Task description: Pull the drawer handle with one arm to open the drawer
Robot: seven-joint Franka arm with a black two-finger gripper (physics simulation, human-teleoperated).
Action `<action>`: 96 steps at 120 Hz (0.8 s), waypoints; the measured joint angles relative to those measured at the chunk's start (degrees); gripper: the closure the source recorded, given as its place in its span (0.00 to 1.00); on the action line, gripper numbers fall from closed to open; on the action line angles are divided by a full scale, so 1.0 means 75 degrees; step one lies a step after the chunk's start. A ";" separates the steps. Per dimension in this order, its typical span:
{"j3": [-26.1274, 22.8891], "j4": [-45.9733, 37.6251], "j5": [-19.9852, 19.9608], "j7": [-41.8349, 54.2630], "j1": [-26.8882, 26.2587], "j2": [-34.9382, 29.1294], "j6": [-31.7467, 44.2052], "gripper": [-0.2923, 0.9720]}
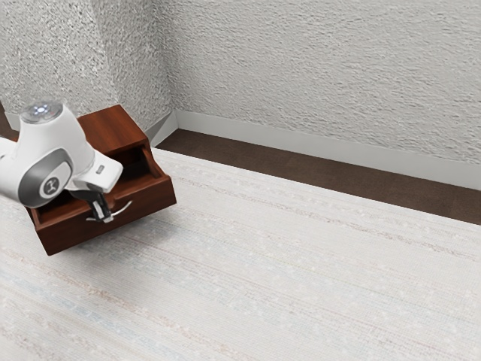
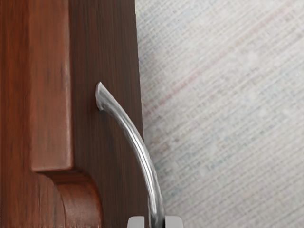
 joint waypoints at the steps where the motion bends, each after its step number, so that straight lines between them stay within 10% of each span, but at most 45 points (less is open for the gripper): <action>1: 0.0000 -0.0004 0.0000 -0.0002 0.0000 -0.0005 0.0000 0.85; 54: -0.0133 -0.0126 0.0014 -0.0106 0.0014 -0.0371 -0.0078 0.83; 73: -0.0300 0.0396 -0.0200 -0.0080 0.0024 -0.0855 -0.0838 0.60; 96: 0.0166 0.3601 -0.1123 -0.0070 0.0073 0.0784 -0.2946 0.38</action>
